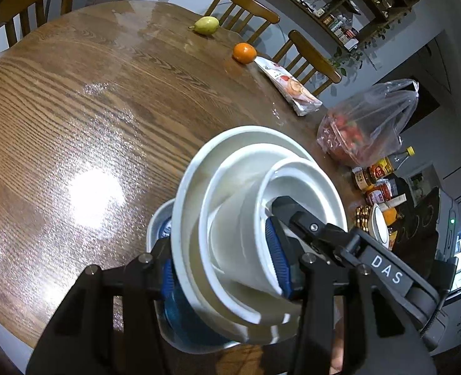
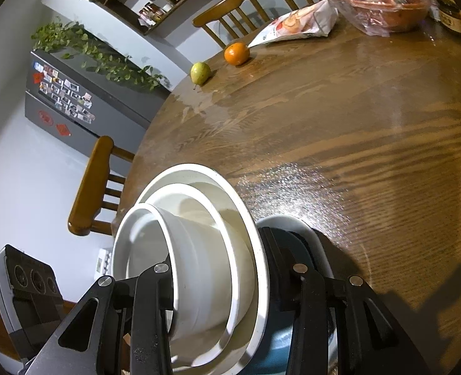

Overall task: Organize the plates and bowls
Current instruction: 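Lift the bowl stack with both grippers toward the teal plate on the tray, then lower the bowl stack with both grippers onto the teal plate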

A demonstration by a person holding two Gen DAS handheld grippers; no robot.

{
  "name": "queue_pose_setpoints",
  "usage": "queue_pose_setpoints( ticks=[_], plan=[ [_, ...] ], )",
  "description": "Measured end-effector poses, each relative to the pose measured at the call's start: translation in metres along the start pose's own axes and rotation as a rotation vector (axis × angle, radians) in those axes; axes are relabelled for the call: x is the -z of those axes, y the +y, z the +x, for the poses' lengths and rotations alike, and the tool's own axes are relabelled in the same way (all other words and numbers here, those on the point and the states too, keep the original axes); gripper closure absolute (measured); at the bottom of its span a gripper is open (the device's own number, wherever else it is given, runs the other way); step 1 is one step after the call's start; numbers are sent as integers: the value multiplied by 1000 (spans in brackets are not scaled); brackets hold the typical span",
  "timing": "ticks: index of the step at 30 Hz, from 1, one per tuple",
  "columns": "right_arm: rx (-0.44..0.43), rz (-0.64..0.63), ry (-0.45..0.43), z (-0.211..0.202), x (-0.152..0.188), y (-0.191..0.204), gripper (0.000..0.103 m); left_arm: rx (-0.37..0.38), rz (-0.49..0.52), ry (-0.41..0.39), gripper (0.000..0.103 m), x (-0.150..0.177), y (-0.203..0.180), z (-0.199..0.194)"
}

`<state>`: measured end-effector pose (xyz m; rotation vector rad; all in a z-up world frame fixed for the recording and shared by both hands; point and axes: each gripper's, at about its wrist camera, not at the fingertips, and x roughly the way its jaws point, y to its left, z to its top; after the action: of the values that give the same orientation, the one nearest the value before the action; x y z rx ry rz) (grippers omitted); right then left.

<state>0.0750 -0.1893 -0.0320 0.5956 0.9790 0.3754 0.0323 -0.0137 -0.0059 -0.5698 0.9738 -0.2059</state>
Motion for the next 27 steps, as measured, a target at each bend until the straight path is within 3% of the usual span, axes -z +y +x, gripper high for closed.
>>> queue_pose_setpoints(
  ticks=[27],
  plan=[
    [19, 10, -9, -14, 18, -21, 62, 10, 12, 50, 56, 27, -4, 4]
  ],
)
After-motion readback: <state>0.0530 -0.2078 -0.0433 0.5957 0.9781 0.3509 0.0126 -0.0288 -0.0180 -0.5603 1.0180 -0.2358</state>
